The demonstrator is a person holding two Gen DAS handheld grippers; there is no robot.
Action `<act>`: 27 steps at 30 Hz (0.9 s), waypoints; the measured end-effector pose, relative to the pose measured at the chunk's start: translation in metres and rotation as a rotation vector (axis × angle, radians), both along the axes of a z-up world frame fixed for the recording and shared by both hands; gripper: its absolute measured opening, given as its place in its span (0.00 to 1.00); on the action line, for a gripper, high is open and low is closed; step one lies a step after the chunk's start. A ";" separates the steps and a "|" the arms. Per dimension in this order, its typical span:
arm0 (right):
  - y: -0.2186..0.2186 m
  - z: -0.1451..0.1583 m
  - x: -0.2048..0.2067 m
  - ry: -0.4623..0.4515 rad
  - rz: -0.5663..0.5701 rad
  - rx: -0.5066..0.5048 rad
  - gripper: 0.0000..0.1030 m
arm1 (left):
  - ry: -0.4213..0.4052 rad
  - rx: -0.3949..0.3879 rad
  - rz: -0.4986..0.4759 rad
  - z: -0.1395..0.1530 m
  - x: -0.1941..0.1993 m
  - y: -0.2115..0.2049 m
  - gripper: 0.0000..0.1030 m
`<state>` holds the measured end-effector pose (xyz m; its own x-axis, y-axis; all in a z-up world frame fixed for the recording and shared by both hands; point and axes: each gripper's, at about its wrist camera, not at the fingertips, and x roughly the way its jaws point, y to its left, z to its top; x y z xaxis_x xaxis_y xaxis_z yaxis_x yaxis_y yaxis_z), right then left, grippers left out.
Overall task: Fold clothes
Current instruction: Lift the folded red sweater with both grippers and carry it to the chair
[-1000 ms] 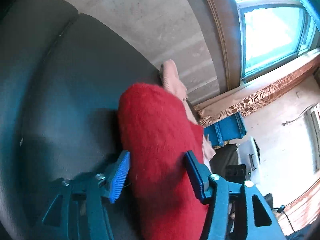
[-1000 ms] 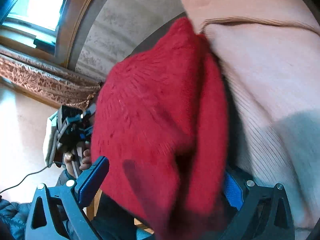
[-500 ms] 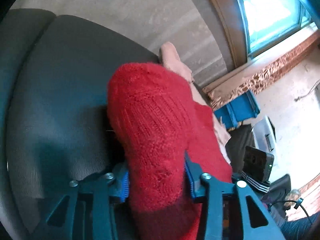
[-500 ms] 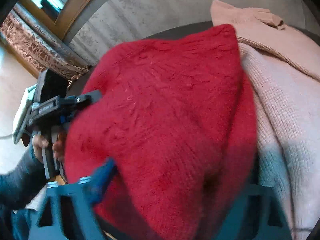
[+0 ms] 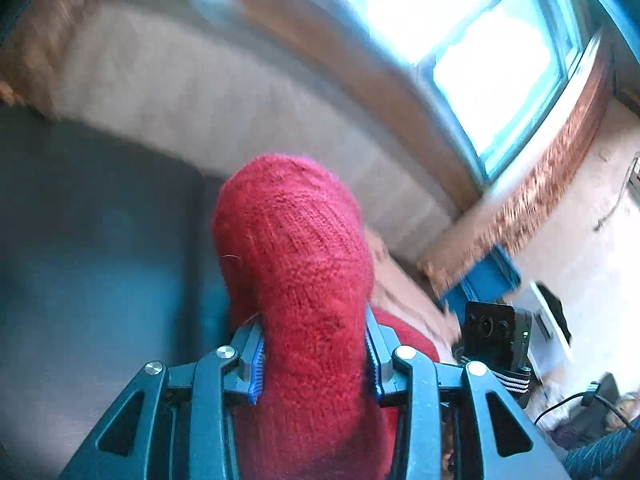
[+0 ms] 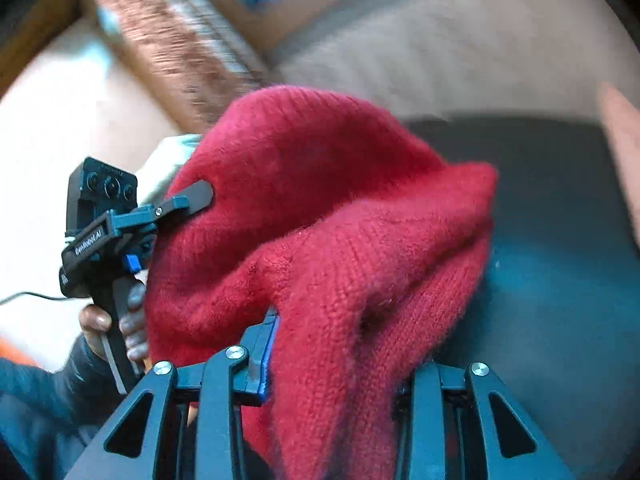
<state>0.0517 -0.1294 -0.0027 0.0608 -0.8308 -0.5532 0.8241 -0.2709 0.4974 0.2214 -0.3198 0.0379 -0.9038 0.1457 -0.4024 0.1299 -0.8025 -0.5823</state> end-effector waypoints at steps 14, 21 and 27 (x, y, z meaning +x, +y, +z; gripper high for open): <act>-0.366 0.193 0.105 0.199 0.524 -0.179 0.37 | 0.128 -0.108 0.784 0.171 0.225 -0.193 0.38; -0.457 0.107 0.131 0.133 0.563 0.025 0.51 | -0.114 0.091 0.941 0.077 0.250 -0.296 0.43; -0.409 0.121 0.132 0.195 0.545 0.011 0.57 | -0.105 0.064 0.896 0.095 0.246 -0.299 0.49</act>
